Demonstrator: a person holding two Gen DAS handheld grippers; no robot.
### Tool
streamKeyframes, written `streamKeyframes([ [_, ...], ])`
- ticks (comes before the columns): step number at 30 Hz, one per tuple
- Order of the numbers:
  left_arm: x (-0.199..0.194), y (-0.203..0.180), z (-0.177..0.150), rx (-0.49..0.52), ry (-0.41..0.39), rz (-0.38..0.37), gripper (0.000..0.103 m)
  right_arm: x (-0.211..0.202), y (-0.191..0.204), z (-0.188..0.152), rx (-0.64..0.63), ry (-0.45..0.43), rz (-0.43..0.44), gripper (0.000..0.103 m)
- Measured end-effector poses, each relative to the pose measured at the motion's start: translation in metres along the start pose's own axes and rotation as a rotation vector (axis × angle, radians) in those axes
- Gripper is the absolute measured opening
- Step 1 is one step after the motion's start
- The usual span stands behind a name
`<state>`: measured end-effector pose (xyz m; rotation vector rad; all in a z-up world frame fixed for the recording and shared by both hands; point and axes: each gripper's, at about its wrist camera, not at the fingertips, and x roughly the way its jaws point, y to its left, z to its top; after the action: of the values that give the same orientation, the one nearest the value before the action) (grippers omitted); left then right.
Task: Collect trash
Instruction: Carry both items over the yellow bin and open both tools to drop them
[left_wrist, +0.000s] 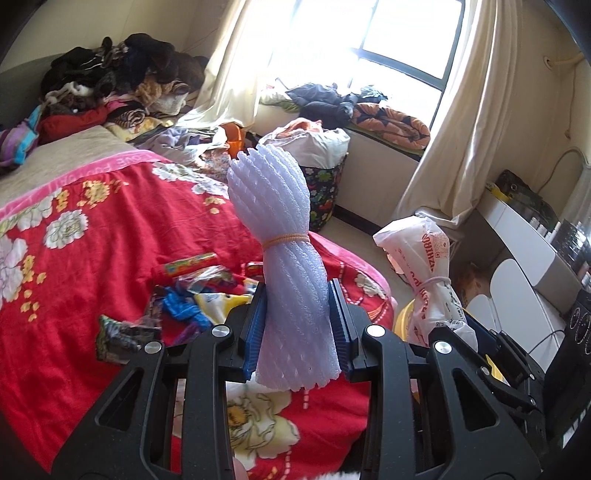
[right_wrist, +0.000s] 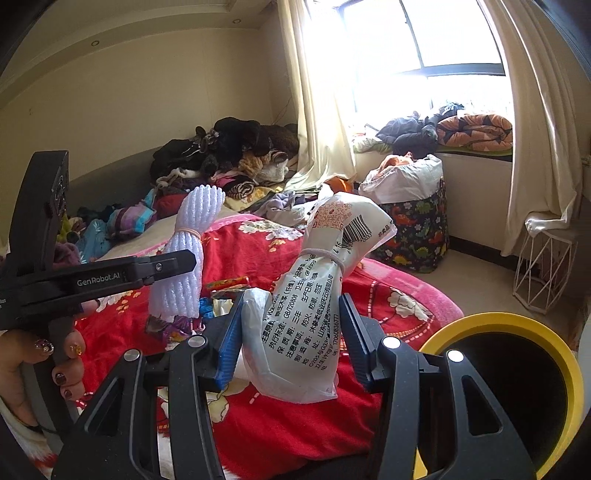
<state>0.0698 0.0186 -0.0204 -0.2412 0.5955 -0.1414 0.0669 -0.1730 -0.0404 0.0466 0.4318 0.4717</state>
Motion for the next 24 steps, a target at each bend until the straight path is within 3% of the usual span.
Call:
streamKeyframes([
  [24, 0.031, -0.089, 0.000, 0.091, 0.023, -0.136, 0.026, -0.048, -0.065, -0.013, 0.105, -0.034, -0.174, 0.047],
])
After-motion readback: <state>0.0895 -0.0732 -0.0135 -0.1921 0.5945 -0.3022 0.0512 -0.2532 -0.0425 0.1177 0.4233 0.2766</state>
